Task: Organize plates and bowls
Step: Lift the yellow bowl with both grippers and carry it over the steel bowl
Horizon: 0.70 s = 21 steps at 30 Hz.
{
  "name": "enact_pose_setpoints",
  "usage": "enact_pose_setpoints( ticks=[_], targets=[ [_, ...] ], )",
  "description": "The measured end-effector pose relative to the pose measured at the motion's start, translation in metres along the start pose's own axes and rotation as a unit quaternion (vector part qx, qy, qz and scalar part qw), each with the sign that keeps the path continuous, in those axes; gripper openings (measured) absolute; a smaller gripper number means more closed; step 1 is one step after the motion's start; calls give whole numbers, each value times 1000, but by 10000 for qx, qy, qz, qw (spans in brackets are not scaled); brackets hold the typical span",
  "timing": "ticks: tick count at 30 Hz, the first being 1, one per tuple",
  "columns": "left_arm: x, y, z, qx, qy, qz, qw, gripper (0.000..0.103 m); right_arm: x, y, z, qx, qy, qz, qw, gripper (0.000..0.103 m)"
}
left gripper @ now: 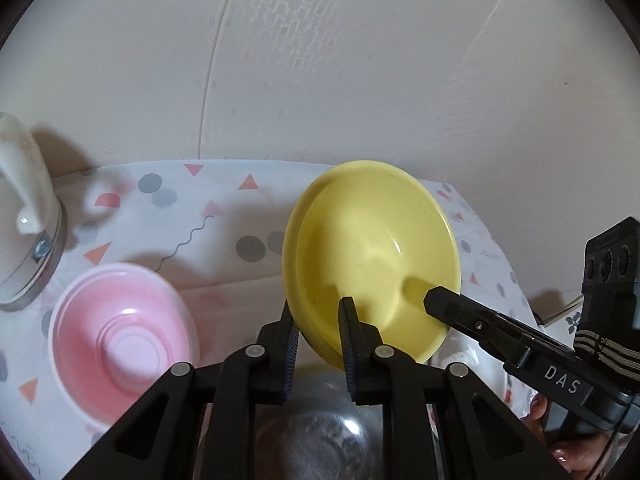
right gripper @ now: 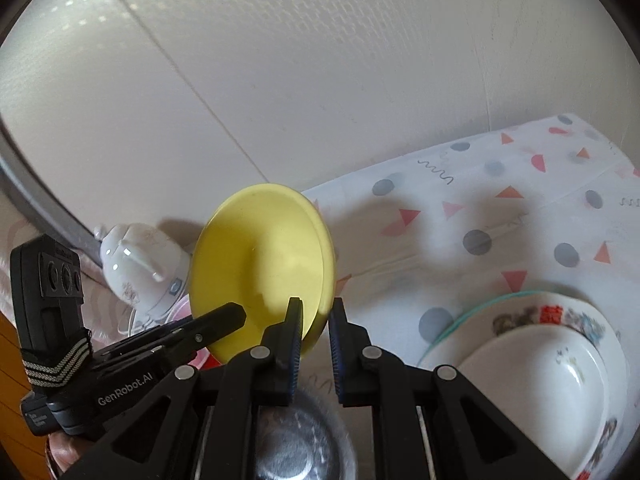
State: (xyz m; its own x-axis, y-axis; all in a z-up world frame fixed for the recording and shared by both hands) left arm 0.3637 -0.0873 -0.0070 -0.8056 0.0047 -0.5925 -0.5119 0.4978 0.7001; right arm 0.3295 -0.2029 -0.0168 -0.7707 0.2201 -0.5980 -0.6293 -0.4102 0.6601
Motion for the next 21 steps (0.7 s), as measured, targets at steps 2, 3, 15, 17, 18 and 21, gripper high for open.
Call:
enact_pose_setpoints(
  ticks=[2,3,15,17,18,21],
  targets=[
    [7,9,-1,14,-33,-81,10000,20,9,6,5,-41,17,-46,10000,13],
    [10,12,-1,23,-47,-103,9999,20,12,9,6,-61,3,-66,10000,13],
    [61,42,2,229,9,-317,9992,20,60,39,22,-198,88,-255,9994,13],
    [68,43,4,248,20,-315,9992,20,68,40,22,-194,105,-245,9995,13],
    [71,43,5,246,27,-309,9992,20,72,39,21,-207,78,-210,9995,13],
    [82,40,11,250,85,-220,9994,20,84,32,17,-236,-54,-44,9997,13]
  ],
)
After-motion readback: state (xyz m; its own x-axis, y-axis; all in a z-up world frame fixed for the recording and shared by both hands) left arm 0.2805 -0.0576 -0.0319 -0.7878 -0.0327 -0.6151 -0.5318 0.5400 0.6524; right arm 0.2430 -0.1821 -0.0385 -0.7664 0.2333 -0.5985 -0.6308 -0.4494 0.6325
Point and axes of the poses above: each gripper's, at about its wrist camera, not at the fingertips, and y roughly against the way its jaws point, z to its left, x to its underside, the point moved 7 cm from there along -y, roughly the way its jaws point, and after that the axes turned 2 degrees about x, right-handed, at the moved point
